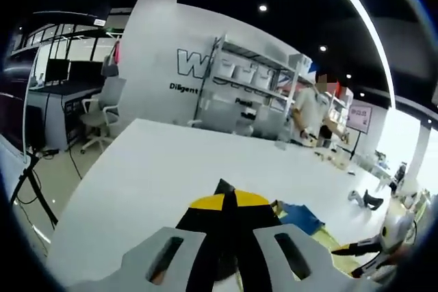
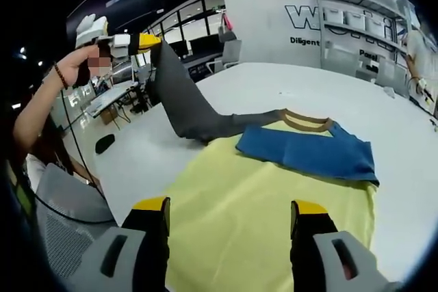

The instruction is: Fold the garment on the visible template until the final outline fits inside the template.

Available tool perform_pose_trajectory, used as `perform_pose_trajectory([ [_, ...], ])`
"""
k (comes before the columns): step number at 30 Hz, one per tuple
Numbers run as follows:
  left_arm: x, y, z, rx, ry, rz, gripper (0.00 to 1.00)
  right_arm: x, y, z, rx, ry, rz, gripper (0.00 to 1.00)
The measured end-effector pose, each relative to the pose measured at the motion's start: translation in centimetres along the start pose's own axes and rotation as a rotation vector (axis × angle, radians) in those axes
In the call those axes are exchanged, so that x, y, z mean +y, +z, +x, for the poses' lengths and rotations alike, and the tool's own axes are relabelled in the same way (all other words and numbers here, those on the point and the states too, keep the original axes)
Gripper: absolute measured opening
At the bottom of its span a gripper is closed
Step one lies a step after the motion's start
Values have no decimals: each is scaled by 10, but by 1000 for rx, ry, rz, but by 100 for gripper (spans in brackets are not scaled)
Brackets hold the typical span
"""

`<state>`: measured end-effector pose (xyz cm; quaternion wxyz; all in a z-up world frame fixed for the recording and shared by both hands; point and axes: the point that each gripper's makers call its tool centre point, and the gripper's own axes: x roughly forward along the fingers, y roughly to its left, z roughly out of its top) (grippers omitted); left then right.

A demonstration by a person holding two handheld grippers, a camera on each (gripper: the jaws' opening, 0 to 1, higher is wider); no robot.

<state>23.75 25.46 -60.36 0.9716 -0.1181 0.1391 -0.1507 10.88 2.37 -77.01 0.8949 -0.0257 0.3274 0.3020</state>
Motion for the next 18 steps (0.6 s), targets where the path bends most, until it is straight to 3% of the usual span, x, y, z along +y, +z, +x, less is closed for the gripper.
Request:
perform_pose_trajectory([
  [8,-45,25,19,-42,-90,-13,4,-1,-3,-2,4,-3,4,69],
  [14,-62,38,32,-53,-148,7,4,-3,-3,-3,-1,-7,6,69],
  [18,-78,39,36,-48,-178,16,4,-6,-1,-6,-13,-18,17,69],
])
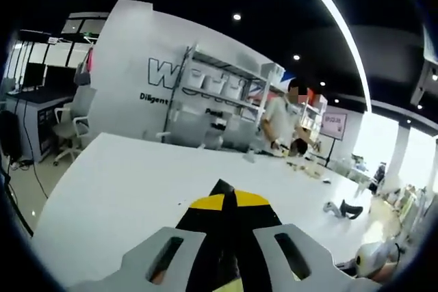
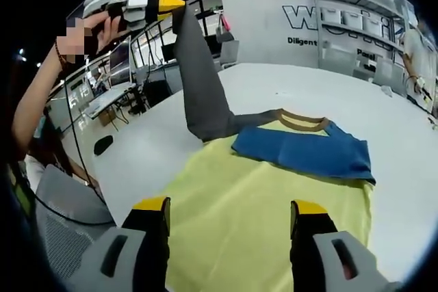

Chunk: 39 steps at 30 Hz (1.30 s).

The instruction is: Fold the garment on the visible template until the final outline fits inside the template.

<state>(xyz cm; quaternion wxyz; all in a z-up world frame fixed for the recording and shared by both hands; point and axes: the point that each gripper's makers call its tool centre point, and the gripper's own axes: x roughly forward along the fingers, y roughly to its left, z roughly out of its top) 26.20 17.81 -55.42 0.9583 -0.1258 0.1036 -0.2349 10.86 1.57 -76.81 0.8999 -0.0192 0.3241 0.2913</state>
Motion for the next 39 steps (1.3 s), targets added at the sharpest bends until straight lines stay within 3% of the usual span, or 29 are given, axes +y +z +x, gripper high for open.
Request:
perform_pose_trajectory([
  [13,-27,0,20,-4,-56,-1,4,-2,5,-2,-18,-3,22,69],
  [23,-56,-15,43,30,-109,15,4,-11,4,-8,-15,-27,19,69],
  [24,-66,-24,55,40,-128,22,4,-12,4,-9,-15,-31,21,69],
  [28,-76,-34,72,49,-152,32,4,-16,3,-11,-13,-37,29,68],
  [39,-91,-74,98,124,-207,51,4,-26,4,-16,-17,-64,36,69],
])
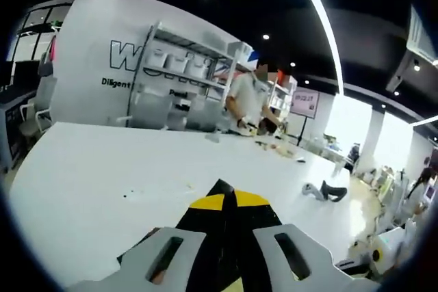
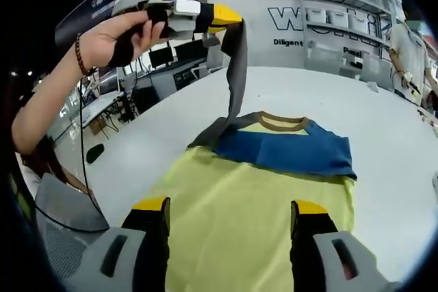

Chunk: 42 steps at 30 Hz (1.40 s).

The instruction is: Fold the garment on the visible template until the final outline fits inside the template.

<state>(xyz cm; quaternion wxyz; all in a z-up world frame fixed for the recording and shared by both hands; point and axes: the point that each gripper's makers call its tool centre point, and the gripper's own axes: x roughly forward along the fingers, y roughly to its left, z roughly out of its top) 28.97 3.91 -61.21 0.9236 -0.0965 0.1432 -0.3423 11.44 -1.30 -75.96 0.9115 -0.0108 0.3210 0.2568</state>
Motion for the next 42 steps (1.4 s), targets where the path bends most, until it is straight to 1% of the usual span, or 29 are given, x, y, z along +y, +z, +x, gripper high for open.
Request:
perform_pose_trajectory([
  [1,1,-5,3,6,1,-2,4,-1,0,0,-1,-3,4,70],
  [2,1,-11,4,32,-4,-21,4,-2,1,0,-1,-10,9,70],
  [3,0,-16,7,38,-10,-32,4,-3,1,0,-2,-12,6,70],
  [5,0,-19,10,40,-11,-30,4,-3,1,0,-1,-14,4,71],
  [6,1,-27,14,58,-9,-21,4,-3,1,0,4,-12,-12,71],
  [11,-2,-38,27,63,-15,-26,4,-4,0,-1,7,-14,-13,72],
  [14,-4,-42,34,59,-23,-9,4,-5,-1,-2,8,-18,-20,73],
  [15,-6,-48,39,74,-37,-7,4,-7,-1,-3,19,-17,-26,74],
  [17,-8,-51,42,81,-41,-12,4,-11,1,-6,12,-29,-27,74],
  [18,-9,-57,47,93,-46,-12,4,-15,3,-10,4,-34,-24,75],
  [20,-10,-63,52,104,-46,-9,4,-20,4,-12,-1,-44,-20,75],
  [23,-14,-74,60,122,-55,-10,4,-27,2,-16,5,-61,-26,75],
  [27,-17,-91,69,150,-66,-2,4,-31,2,-21,3,-76,-27,76],
  [28,-17,-97,74,158,-67,-7,4,-33,1,-22,3,-79,-27,76],
  [29,-17,-99,75,161,-68,-7,4,-34,1,-22,4,-81,-26,77],
  [31,-18,-108,80,177,-72,-27,4,-35,-2,-23,12,-85,-21,77],
  [33,-18,-112,86,179,-75,-25,4,-35,-3,-23,12,-84,-20,77],
  [34,-19,-116,90,196,-73,-21,4,-34,-3,-23,12,-83,-21,77],
  [37,-21,-125,97,212,-88,7,4,-35,-5,-22,17,-84,-14,78],
  [38,-22,-133,102,238,-99,-8,4,-35,-5,-22,15,-85,-10,78],
  [40,-24,-141,106,264,-113,-22,4,-35,-4,-23,13,-88,-10,78],
  [42,-24,-149,109,273,-107,-9,4,-36,-5,-22,15,-87,-11,78],
])
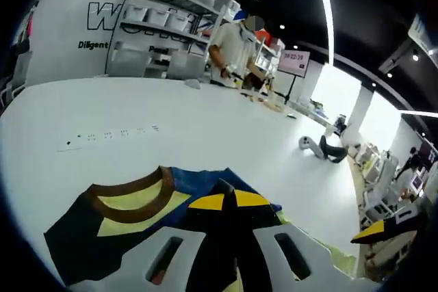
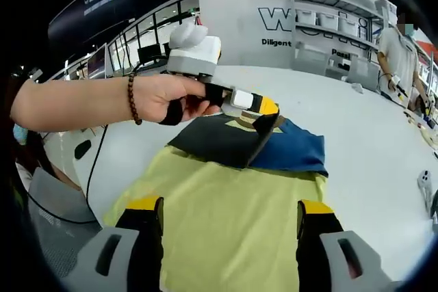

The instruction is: Fold the garment on the visible template until the final outline fits inside the template.

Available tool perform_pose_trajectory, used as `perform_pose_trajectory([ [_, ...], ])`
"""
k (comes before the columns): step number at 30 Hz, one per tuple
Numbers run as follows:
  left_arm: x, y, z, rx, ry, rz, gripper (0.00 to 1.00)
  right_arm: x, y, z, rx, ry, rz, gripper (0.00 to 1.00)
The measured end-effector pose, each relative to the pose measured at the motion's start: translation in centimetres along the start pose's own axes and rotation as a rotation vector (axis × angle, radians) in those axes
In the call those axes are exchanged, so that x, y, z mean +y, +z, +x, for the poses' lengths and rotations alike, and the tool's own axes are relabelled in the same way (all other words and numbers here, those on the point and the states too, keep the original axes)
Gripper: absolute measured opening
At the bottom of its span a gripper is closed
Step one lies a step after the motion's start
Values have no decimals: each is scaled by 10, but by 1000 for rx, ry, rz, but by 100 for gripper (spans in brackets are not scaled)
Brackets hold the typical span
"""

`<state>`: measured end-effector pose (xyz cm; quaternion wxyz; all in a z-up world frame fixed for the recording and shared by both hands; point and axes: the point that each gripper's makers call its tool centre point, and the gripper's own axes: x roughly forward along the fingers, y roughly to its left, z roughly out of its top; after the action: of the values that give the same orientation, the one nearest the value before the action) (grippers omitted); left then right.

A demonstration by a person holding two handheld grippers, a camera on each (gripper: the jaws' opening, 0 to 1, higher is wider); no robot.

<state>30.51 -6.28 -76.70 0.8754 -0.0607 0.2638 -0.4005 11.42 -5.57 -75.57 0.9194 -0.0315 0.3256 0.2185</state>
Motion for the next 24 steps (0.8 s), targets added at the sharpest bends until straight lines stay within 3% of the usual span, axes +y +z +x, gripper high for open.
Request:
perform_pose_trajectory([
  [7,-1,-16,19,35,-15,-31,4,-2,-2,-1,15,7,-2,77],
  [9,-2,-20,27,40,-25,3,4,-3,-2,-2,18,10,-18,78],
  [14,-3,-27,36,59,-21,-9,4,-8,-4,-4,26,-6,-20,78],
  [16,-6,-38,40,107,-36,-7,4,-10,-5,-5,33,-10,-25,78],
  [24,-8,-46,55,106,-36,-46,4,-22,-6,-10,37,-44,-11,79],
])
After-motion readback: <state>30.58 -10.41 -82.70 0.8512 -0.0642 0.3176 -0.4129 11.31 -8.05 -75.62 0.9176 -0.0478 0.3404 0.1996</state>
